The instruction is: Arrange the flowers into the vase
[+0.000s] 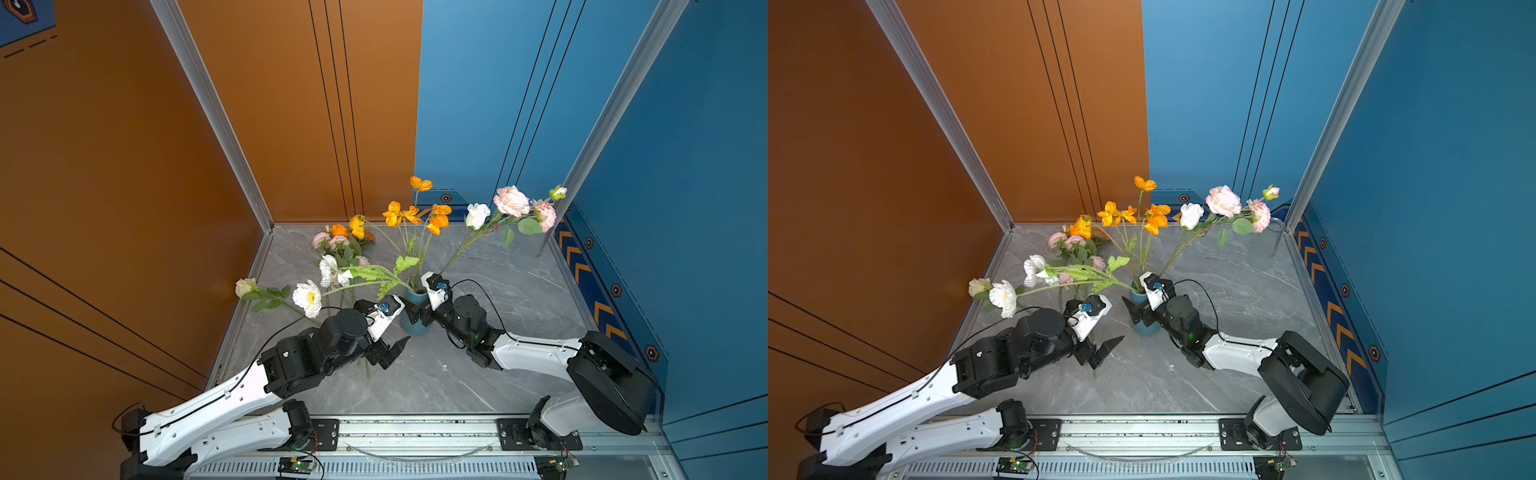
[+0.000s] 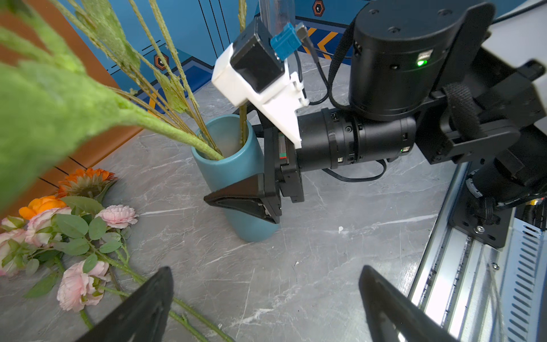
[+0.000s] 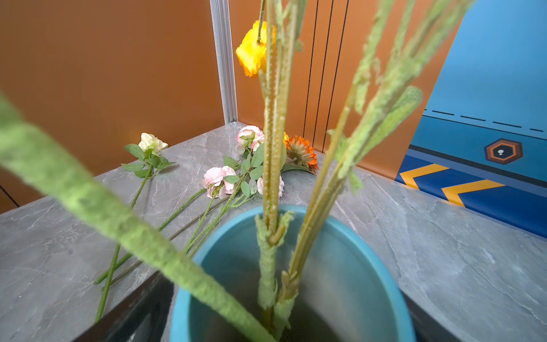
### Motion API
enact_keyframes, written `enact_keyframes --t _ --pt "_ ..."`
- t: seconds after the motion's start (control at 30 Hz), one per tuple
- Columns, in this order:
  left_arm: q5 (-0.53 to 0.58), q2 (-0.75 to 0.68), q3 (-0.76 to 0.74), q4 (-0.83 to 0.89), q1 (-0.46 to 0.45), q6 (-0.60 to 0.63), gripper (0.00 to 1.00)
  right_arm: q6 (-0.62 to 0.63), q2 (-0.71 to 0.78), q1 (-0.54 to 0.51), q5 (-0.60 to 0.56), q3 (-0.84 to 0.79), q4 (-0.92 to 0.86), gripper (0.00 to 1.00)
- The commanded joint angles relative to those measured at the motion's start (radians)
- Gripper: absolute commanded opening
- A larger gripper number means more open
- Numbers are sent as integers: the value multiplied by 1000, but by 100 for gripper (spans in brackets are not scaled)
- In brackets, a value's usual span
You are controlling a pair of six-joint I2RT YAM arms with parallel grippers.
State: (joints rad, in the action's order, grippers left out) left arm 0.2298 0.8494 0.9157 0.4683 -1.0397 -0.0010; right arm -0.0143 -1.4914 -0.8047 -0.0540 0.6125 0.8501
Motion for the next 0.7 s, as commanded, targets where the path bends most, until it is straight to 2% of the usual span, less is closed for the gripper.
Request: enact_keyframes --t 0.0,0.13,0.27,0.47,0.57,0.67 --pt "-30 3 -11 7 20 4 98 8 -15 4 -4 41 28 94" --pt "-43 6 -9 3 28 9 98 6 -20 10 8 53 4 80" --pt "-46 7 -8 3 32 11 98 11 -17 14 29 48 8 73" --pt "-52 6 -35 -32 40 3 98 10 3 21 23 40 25 54" --pt "-60 5 -39 -56 40 2 98 5 6 30 4 55 38 52" --pt "-58 10 -37 -71 42 15 98 13 5 45 -9 79 60 45"
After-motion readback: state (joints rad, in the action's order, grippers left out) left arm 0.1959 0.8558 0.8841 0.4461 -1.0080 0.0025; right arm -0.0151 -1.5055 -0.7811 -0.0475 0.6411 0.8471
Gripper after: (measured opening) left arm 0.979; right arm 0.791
